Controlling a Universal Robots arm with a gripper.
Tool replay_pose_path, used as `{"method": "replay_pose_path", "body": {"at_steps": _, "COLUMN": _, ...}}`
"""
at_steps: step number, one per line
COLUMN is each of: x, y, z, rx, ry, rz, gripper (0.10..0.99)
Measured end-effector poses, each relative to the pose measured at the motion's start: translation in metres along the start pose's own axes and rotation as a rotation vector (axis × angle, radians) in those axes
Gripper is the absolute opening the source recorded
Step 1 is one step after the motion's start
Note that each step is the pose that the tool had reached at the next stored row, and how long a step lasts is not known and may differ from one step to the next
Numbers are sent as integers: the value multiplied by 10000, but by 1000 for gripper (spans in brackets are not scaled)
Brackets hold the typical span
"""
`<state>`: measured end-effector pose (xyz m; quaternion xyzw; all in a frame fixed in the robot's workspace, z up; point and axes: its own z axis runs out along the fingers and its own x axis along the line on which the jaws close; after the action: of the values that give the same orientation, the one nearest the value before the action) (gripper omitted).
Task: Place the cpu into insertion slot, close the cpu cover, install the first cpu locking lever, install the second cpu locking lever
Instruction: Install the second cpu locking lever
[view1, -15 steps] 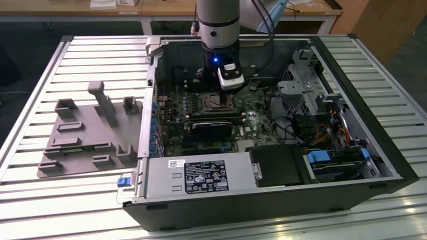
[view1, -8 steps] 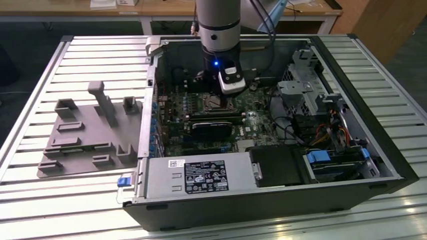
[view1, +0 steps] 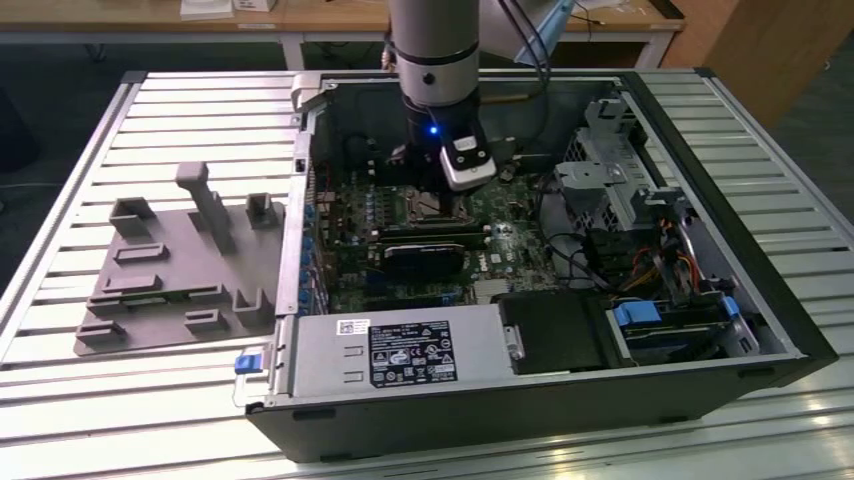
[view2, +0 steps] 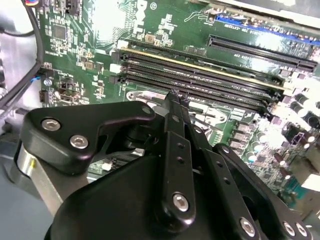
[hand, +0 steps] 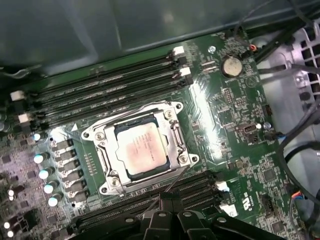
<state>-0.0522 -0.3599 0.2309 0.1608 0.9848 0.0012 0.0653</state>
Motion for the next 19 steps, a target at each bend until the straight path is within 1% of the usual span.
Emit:
{"method": "replay_pose_path", "body": {"at_steps": 5, "x": 24, "y": -20, "z": 19, "rx": -51, "ry": 8, "rz": -383, "gripper": 102}}
{"method": "replay_pose_path", "body": {"at_steps": 7, "x": 56, "y": -32, "z": 27, "rx": -63, "ry": 11, "rz": -485, "gripper": 102}}
{"method": "replay_pose_path", "body": {"at_steps": 11, "x": 146, "y": -66, "z": 37, "rx": -82, "ry": 15, "rz": -603, "gripper": 102}}
{"method": "replay_pose_path", "body": {"at_steps": 13, "x": 164, "y": -81, "z": 44, "rx": -113, "ry": 25, "rz": -641, "gripper": 102}}
{"method": "replay_pose_path", "body": {"at_steps": 15, "x": 171, "y": -96, "z": 51, "rx": -184, "ry": 45, "rz": -664, "gripper": 102}}
{"method": "replay_pose_path", "body": {"at_steps": 19, "x": 177, "y": -132, "z": 69, "rx": -419, "ry": 115, "rz": -665, "gripper": 102}}
